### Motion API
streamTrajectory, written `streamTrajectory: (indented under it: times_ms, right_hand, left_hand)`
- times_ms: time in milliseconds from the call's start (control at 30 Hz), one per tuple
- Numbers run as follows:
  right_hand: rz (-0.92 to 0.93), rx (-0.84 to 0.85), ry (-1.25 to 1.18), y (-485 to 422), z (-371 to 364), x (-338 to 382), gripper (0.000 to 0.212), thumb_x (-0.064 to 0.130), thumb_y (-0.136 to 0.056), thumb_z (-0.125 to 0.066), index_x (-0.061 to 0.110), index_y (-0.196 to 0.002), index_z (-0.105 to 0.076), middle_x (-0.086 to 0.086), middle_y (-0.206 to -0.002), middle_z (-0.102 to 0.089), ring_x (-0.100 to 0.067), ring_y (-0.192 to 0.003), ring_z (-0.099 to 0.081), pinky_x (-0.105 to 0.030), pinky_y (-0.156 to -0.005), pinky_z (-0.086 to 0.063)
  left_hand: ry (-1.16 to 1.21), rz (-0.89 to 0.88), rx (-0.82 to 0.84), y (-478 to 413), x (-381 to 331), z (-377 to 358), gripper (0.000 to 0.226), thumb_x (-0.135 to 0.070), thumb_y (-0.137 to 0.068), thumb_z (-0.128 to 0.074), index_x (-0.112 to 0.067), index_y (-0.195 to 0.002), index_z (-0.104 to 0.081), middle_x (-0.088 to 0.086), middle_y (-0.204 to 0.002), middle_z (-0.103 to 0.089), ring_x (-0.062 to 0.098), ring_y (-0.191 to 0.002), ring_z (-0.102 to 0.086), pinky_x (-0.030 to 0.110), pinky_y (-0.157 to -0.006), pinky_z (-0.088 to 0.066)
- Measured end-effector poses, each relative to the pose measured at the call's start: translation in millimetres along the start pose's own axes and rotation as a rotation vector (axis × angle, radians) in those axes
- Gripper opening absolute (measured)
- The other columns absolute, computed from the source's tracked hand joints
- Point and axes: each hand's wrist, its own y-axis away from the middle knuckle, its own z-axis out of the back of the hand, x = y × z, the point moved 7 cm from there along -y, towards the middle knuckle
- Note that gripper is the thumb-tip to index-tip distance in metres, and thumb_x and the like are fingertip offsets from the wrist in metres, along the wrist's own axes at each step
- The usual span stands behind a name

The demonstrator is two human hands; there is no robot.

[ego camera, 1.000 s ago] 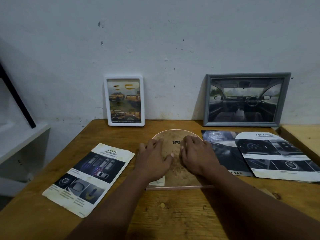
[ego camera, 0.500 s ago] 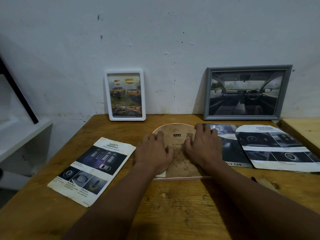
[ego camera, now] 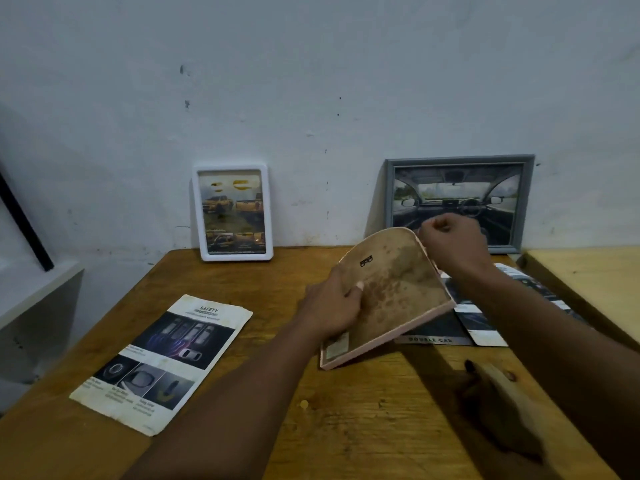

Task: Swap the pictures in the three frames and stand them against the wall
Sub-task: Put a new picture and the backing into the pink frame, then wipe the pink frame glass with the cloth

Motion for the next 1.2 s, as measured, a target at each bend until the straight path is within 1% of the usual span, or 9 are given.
streamTrajectory:
  times_ms: [167, 267, 433, 500, 633, 767, 867, 967, 1200]
  right_hand:
    - [0.111, 0.091, -0.069, -4.7, 36.7, 56.2, 0.014, 0.016, -0.099, -0.053, 0.015, -0.095, -0.067, -0.007, -0.088, -0.067, -0.013, -0.068, -0.063, -0.016, -0.05, -0.049]
    - [0.13, 0.247, -0.133, 3.9, 16.9, 76.6, 0.014, 0.017, -0.099, -0.055, 0.014, -0.105, -0.068, -0.013, -0.095, -0.07, -0.022, -0.075, -0.07, -0.034, -0.065, -0.059]
    - [0.162, 0.35, -0.074, 15.9, -46.5, 74.8, 0.034, 0.032, -0.098, -0.057, 0.02, -0.129, -0.057, -0.004, -0.109, -0.066, -0.016, -0.089, -0.067, -0.035, -0.08, -0.057]
    - [0.153, 0.356, 0.023, 21.9, -68.2, 53.4, 0.036, 0.035, -0.097, -0.058, 0.021, -0.13, -0.055, 0.004, -0.103, -0.064, -0.01, -0.085, -0.064, -0.035, -0.08, -0.055]
    - [0.042, 0.323, 0.196, 36.4, -88.8, -11.4, 0.038, 0.034, -0.095, -0.061, 0.022, -0.13, -0.051, -0.004, -0.118, -0.062, -0.015, -0.088, -0.063, -0.034, -0.069, -0.058]
    - [0.091, 0.233, 0.503, 45.9, -86.3, -45.0, 0.045, 0.041, -0.093, -0.061, 0.024, -0.133, -0.049, -0.006, -0.126, -0.063, -0.024, -0.1, -0.063, -0.046, -0.082, -0.058]
    - [0.22, 0.193, 0.661, 53.3, -85.9, -49.0, 0.048, 0.04, -0.094, -0.058, 0.022, -0.136, -0.044, -0.006, -0.13, -0.06, -0.026, -0.117, -0.056, -0.048, -0.1, -0.046]
    - [0.299, 0.185, 0.742, 60.3, -88.7, -52.1, 0.045, 0.038, -0.096, -0.051, 0.021, -0.137, -0.042, -0.007, -0.131, -0.057, -0.026, -0.12, -0.05, -0.046, -0.101, -0.042]
    - [0.253, 0.251, 0.689, 62.0, -77.2, -43.9, 0.039, 0.037, -0.097, -0.053, 0.022, -0.132, -0.047, -0.007, -0.126, -0.062, -0.027, -0.116, -0.055, -0.047, -0.101, -0.043]
  left_hand:
    - [0.367, -0.013, 0.123, -1.2, -57.7, -12.1, 0.06, -0.054, -0.103, -0.042, -0.041, -0.158, -0.02, 0.004, -0.158, -0.041, 0.034, -0.136, -0.048, 0.055, -0.111, -0.041]
    - [0.437, -0.016, 0.056, -1.8, -67.5, 23.7, 0.063, -0.065, -0.1, -0.033, -0.034, -0.156, -0.027, 0.01, -0.153, -0.046, 0.035, -0.125, -0.055, 0.057, -0.106, -0.045]
    - [0.712, 0.01, -0.052, 12.3, -47.9, 102.0, 0.058, -0.063, -0.099, -0.041, -0.03, -0.147, -0.037, 0.006, -0.121, -0.059, 0.027, -0.1, -0.061, 0.05, -0.096, -0.052]
    - [0.587, 0.036, -0.055, 19.0, -35.7, 114.0, 0.05, -0.059, -0.099, -0.048, -0.027, -0.137, -0.045, 0.005, -0.125, -0.06, 0.027, -0.103, -0.061, 0.046, -0.093, -0.052]
    - [0.282, 0.112, -0.165, 21.8, 5.3, 103.0, 0.06, -0.046, -0.1, -0.056, -0.025, -0.154, -0.038, 0.005, -0.157, -0.039, 0.03, -0.135, -0.044, 0.041, -0.101, -0.04]
    - [0.257, 0.117, -0.101, 28.0, 37.6, 52.8, 0.061, -0.042, -0.101, -0.057, -0.033, -0.155, -0.03, 0.001, -0.156, -0.041, 0.026, -0.133, -0.049, 0.041, -0.102, -0.047]
    - [-0.072, 0.069, -0.091, 35.1, 55.0, 20.3, 0.066, -0.052, -0.102, -0.048, -0.034, -0.159, -0.02, 0.001, -0.165, -0.027, 0.029, -0.149, -0.029, 0.044, -0.113, -0.037]
    - [-0.393, 0.001, -0.139, 38.8, 61.3, 5.7, 0.072, -0.062, -0.102, -0.031, -0.031, -0.162, -0.005, 0.006, -0.171, -0.001, 0.029, -0.156, 0.002, 0.047, -0.124, -0.007]
    - [-0.677, -0.184, -0.113, 37.2, 43.3, 0.3, 0.071, -0.064, -0.102, -0.011, -0.029, -0.162, 0.0, 0.005, -0.171, 0.001, 0.025, -0.157, 0.005, 0.048, -0.126, 0.0]
